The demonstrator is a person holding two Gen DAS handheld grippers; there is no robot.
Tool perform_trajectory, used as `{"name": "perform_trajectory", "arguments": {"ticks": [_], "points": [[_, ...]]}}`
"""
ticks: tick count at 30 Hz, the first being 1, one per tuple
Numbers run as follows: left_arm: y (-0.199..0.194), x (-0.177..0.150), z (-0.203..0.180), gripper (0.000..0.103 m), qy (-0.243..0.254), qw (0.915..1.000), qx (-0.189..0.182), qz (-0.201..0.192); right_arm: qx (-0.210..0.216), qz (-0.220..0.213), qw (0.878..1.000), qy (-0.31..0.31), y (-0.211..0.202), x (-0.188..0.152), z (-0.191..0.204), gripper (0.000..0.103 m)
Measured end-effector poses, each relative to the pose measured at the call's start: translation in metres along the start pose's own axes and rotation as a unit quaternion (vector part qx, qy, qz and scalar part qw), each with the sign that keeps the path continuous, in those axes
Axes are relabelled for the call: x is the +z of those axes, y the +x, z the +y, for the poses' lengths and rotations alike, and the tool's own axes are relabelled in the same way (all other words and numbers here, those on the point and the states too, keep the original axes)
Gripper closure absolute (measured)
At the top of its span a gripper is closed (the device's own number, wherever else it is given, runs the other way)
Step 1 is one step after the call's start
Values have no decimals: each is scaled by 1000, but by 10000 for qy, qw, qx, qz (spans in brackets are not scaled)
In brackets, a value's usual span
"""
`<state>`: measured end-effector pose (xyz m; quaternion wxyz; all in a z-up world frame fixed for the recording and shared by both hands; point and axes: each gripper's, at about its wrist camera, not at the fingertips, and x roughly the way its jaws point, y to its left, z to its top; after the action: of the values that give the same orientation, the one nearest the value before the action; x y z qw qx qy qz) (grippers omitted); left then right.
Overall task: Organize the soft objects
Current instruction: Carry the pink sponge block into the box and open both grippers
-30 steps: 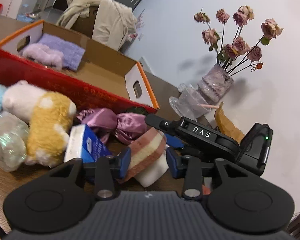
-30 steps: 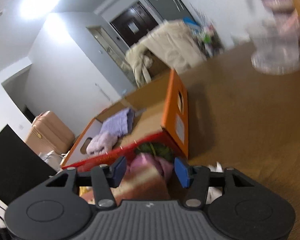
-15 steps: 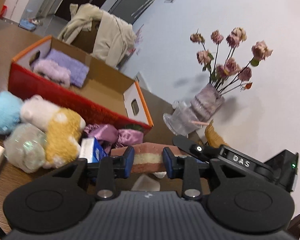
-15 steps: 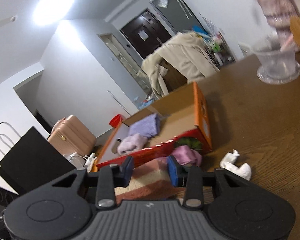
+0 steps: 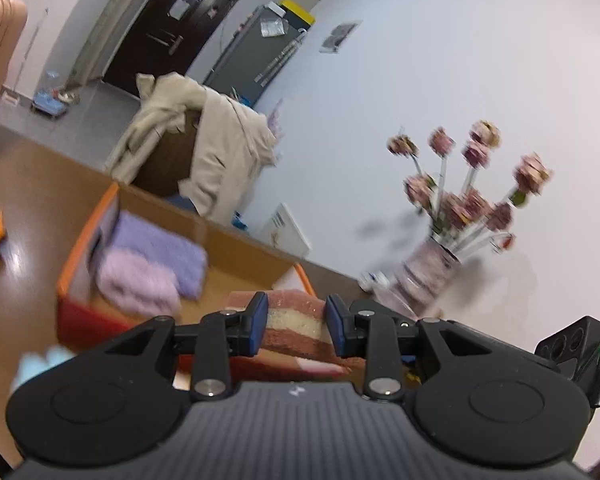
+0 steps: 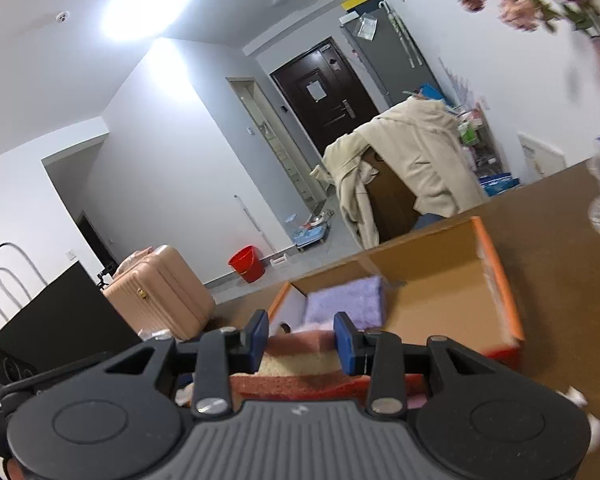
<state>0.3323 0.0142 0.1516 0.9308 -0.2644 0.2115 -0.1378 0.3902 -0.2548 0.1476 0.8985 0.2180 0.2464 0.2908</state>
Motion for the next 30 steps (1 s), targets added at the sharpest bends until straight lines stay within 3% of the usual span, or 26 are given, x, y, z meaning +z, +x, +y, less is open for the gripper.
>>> {"name": "perform_trajectory", "arguments": {"ticks": [5, 10, 11, 13, 16, 20, 26, 29, 30], "points": [[34, 26, 48, 71, -96, 9995, 267, 165, -111, 194, 9997, -29, 72, 4, 5, 68], [63, 19, 94, 68, 173, 9973, 527, 490, -263, 291, 9989, -262, 132, -21, -3, 68], [64, 13, 98, 68, 232, 9959, 703, 518, -329, 427, 9979, -369, 140, -29, -3, 68], [59, 7, 103, 66, 401, 9955, 718, 472, -434, 845, 9944, -474, 154, -42, -4, 68], [50, 6, 102, 61, 470, 9957, 648, 457, -294, 891, 9949, -372, 147, -44, -3, 65], [39, 8, 95, 59, 516, 9951, 733, 416, -450, 757, 9951, -449, 127, -29, 3, 60], [-1, 11, 67, 53, 729, 9933, 858, 260, -573, 359, 9954, -676, 65, -6, 16, 53], [-27, 2, 45, 41, 1083, 9897, 924, 147, -625, 178, 9929, -1001, 21, -3, 27, 49], [-35, -2, 37, 31, 1194, 9880, 980, 82, -670, 119, 9914, -1116, 7, -4, 30, 47]]}}
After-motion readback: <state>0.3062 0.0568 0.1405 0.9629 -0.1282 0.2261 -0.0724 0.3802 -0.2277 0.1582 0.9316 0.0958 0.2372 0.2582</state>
